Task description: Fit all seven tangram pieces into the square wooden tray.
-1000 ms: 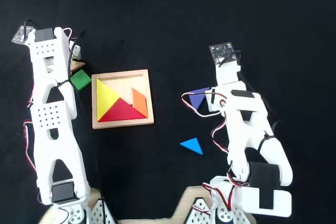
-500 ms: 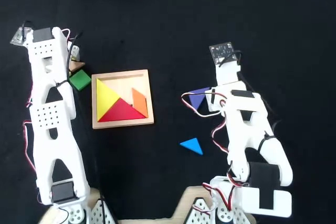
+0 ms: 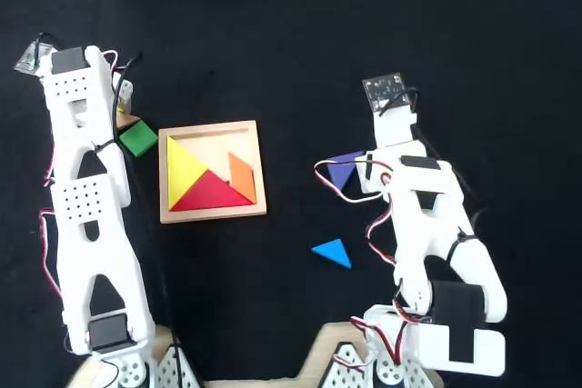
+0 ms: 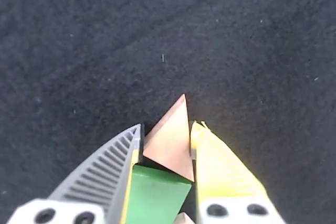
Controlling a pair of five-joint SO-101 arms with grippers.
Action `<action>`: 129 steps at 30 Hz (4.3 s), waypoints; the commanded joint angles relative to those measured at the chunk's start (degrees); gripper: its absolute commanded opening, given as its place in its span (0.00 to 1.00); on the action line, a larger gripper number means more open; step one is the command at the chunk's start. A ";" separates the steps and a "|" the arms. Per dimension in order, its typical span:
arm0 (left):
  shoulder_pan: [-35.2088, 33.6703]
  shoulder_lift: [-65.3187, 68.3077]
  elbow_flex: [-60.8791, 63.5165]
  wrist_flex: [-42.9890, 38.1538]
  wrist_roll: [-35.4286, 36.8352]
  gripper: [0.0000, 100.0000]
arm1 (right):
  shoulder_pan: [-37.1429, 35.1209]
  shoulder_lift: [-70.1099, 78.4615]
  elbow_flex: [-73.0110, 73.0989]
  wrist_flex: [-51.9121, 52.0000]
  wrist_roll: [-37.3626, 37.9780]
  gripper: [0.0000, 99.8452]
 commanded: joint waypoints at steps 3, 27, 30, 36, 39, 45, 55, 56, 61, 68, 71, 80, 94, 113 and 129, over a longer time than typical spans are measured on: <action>0.48 -3.52 -11.21 4.84 -10.02 0.03 | -0.97 -0.04 -0.22 -1.05 -0.09 0.01; 23.08 -45.27 41.54 0.88 -45.54 0.03 | -0.79 -0.04 -0.22 -1.05 -0.09 0.01; 23.16 -45.45 53.76 -10.11 -45.63 0.03 | -0.79 -0.04 -0.22 -1.05 -0.09 0.01; 24.57 -45.98 69.58 -26.20 -49.76 0.03 | -0.79 -0.04 -0.22 -1.05 -0.09 0.01; 24.57 -45.54 70.11 -27.78 -49.67 0.03 | -0.79 -0.04 -0.22 -1.05 -0.09 0.01; 24.22 -45.45 70.55 -27.34 -48.53 0.03 | -0.79 -0.04 -0.22 -1.05 -0.09 0.01; 27.65 -45.54 70.55 -21.63 -36.92 0.03 | -0.88 -0.04 -0.22 -1.05 -0.09 0.01; 27.82 -45.45 70.55 -21.63 -36.48 0.03 | -0.88 -0.04 -0.22 -1.05 -0.09 0.01; 28.35 -45.45 70.64 -21.63 -36.22 0.03 | -0.88 -0.04 -0.22 -1.05 -0.09 0.01; 28.26 -45.63 70.02 -16.70 -33.41 0.15 | -0.88 -0.04 -0.22 -1.05 -0.09 0.01; 28.18 -45.80 70.46 -15.91 -33.14 0.20 | -0.88 -0.04 -0.22 -1.05 -0.09 0.01; 28.18 -46.15 67.74 -14.68 -34.81 0.24 | -0.88 -0.04 -0.22 -1.05 -0.09 0.01; 28.00 -46.15 57.45 -5.71 -37.63 0.30 | -0.97 -0.04 -0.22 -1.05 0.00 0.01; 23.16 -47.82 58.68 6.86 -40.97 0.24 | -0.97 -0.04 -0.22 -1.05 0.00 0.01; 33.45 -45.89 73.10 -8.44 -40.79 0.03 | -0.97 -0.04 -0.13 -1.05 0.00 0.01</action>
